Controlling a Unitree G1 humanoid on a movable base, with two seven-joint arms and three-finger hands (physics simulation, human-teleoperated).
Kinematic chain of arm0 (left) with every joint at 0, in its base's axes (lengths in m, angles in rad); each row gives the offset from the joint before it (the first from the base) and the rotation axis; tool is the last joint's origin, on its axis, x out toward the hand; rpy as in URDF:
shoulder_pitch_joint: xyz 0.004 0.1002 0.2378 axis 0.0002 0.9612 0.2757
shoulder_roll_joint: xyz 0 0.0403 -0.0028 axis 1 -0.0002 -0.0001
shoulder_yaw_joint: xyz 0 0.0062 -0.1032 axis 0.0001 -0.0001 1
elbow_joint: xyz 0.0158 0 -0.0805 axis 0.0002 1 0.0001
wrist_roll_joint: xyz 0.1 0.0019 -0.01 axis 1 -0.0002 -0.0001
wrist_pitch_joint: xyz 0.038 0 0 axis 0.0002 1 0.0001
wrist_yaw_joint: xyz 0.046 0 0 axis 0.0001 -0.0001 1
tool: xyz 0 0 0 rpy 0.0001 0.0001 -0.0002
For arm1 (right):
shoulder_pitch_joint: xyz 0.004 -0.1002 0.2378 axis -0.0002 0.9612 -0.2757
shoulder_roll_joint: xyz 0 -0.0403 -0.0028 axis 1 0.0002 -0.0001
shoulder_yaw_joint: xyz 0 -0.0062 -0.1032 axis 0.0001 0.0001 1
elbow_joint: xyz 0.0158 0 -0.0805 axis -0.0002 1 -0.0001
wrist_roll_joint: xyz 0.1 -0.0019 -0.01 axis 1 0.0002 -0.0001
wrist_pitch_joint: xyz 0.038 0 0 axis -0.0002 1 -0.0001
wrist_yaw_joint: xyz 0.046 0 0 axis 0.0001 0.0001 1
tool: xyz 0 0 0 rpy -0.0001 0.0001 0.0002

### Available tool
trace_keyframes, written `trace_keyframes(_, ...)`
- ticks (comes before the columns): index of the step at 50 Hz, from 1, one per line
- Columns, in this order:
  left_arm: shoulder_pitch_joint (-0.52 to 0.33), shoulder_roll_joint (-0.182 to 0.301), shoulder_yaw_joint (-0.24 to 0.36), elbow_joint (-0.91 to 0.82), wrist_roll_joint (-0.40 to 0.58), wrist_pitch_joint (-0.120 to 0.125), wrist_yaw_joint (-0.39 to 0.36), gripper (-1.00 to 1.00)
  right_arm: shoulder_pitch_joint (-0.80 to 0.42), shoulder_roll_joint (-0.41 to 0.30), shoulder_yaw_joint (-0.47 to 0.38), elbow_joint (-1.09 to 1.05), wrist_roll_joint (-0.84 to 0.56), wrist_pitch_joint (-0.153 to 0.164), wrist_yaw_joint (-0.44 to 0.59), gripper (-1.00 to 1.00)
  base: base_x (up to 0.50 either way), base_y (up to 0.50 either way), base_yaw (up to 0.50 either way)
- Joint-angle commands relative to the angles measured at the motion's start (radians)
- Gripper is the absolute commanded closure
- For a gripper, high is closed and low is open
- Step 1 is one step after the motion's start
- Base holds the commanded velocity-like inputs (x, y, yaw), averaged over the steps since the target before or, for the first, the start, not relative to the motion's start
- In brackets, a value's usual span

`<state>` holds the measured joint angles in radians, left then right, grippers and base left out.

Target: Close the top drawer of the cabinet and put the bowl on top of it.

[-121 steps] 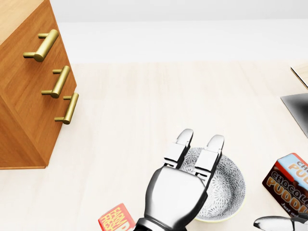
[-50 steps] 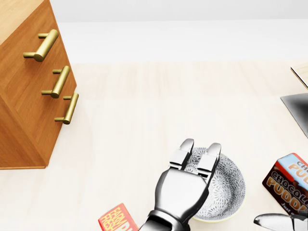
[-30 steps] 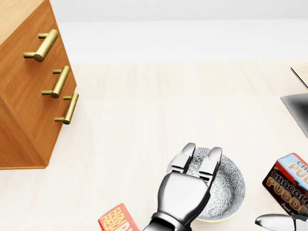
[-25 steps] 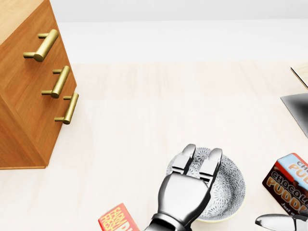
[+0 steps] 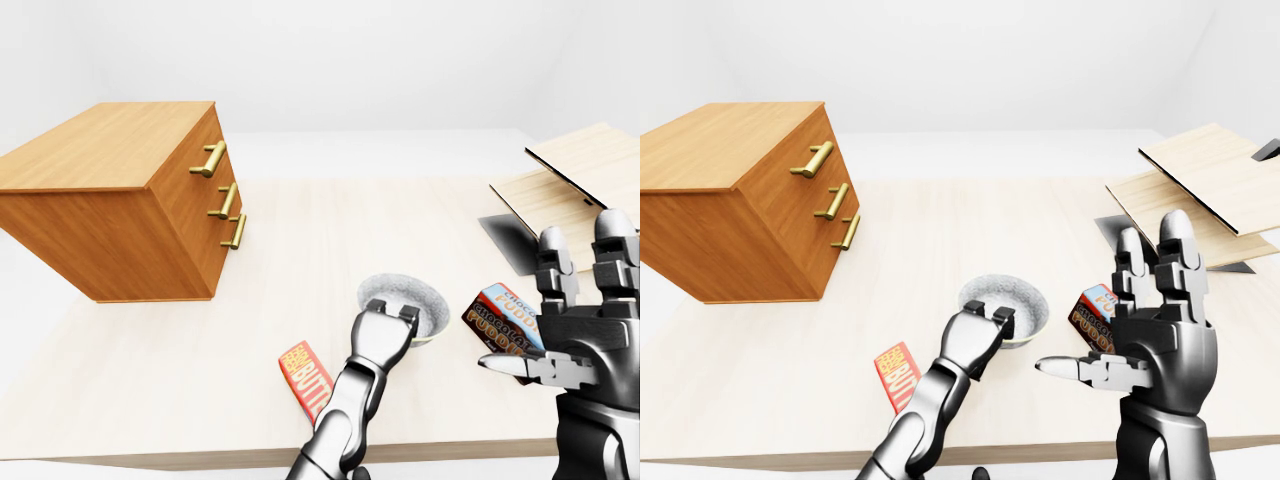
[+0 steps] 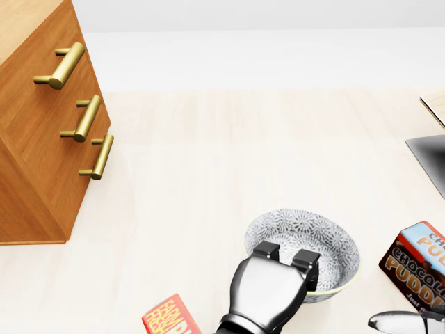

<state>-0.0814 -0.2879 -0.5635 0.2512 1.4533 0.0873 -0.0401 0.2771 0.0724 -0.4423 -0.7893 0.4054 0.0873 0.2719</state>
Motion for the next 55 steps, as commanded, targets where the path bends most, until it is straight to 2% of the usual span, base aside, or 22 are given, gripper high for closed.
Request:
trace_keyframes(1,0.009,0.005,-0.012,-0.062,-0.015,0.000,0.003,1.00,0.003,0.002,0.003,-0.001,0.004,0.000,0.008,-1.00,0.00,0.00,0.00)
trace_keyframes(10,-0.013,0.015,0.016,-0.142,-0.013,0.000,-0.045,1.00,0.003,0.003,0.020,0.009,-0.012,0.000,0.009,-1.00,0.00,0.00,0.00)
trace_keyframes(18,-0.015,0.023,0.026,-0.321,-0.001,0.000,-0.147,1.00,0.009,0.003,0.029,0.009,-0.017,0.000,0.009,-1.00,0.00,0.00,0.00)
trace_keyframes(27,-0.026,0.018,0.032,-0.445,0.019,0.000,-0.226,1.00,0.007,0.001,0.023,0.003,-0.010,0.000,0.008,-1.00,0.00,0.00,0.00)
trace_keyframes(33,-0.026,0.010,0.041,-0.508,-0.020,0.000,-0.247,1.00,-0.004,-0.004,0.031,0.021,-0.020,0.000,0.003,-1.00,0.00,0.00,0.00)
trace_keyframes(42,-0.051,0.006,0.049,-0.587,-0.030,0.000,-0.317,1.00,0.009,0.000,0.030,0.008,-0.014,0.000,0.009,-1.00,0.00,0.00,0.00)
trace_keyframes(45,-0.076,0.000,0.072,-0.605,-0.036,0.000,-0.332,1.00,0.011,0.003,0.030,0.005,-0.015,0.000,0.012,-1.00,0.00,0.00,0.00)
trace_keyframes(48,-0.118,-0.005,0.105,-0.622,-0.017,0.000,-0.379,1.00,0.019,0.008,0.036,-0.003,-0.020,0.000,0.016,-1.00,0.00,0.00,0.00)
trace_keyframes(55,-0.159,-0.008,0.156,-0.640,-0.014,0.000,-0.426,1.00,0.025,0.014,0.031,-0.018,-0.018,0.000,0.023,-1.00,0.00,0.00,0.00)
